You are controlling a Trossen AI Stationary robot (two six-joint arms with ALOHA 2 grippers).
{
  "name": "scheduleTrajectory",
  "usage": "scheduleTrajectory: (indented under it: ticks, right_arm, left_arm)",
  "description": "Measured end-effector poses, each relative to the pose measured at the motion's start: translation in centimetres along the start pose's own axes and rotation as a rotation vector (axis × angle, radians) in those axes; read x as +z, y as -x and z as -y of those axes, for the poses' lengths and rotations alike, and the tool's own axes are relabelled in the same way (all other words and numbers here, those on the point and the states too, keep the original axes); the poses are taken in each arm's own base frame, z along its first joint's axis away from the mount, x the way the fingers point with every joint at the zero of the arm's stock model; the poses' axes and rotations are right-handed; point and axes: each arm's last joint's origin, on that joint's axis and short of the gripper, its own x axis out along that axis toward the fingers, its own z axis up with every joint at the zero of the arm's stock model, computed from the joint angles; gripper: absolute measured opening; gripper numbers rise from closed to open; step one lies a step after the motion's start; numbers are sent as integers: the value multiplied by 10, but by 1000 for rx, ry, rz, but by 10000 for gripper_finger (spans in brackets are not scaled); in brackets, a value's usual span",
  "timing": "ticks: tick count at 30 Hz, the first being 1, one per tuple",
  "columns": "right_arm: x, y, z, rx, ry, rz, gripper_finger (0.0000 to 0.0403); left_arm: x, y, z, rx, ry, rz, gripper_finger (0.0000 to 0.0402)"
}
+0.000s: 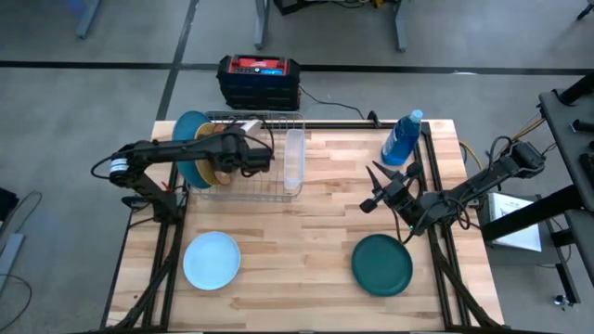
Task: Sort dishes
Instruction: Put the gray plate in the dish rack
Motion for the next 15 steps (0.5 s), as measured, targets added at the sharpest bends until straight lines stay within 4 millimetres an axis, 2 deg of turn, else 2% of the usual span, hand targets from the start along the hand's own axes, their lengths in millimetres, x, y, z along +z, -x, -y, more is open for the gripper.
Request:
scheduleTrajectory:
  ticks: [9, 15]
  right_arm:
    - [0, 0, 0, 1, 0, 0, 67]
    - [0, 0, 0, 1, 8, -1, 73]
  left_arm:
    - [9, 0, -5, -10, -51, -15, 22]
    - [18, 6, -7, -35, -62, -3, 22]
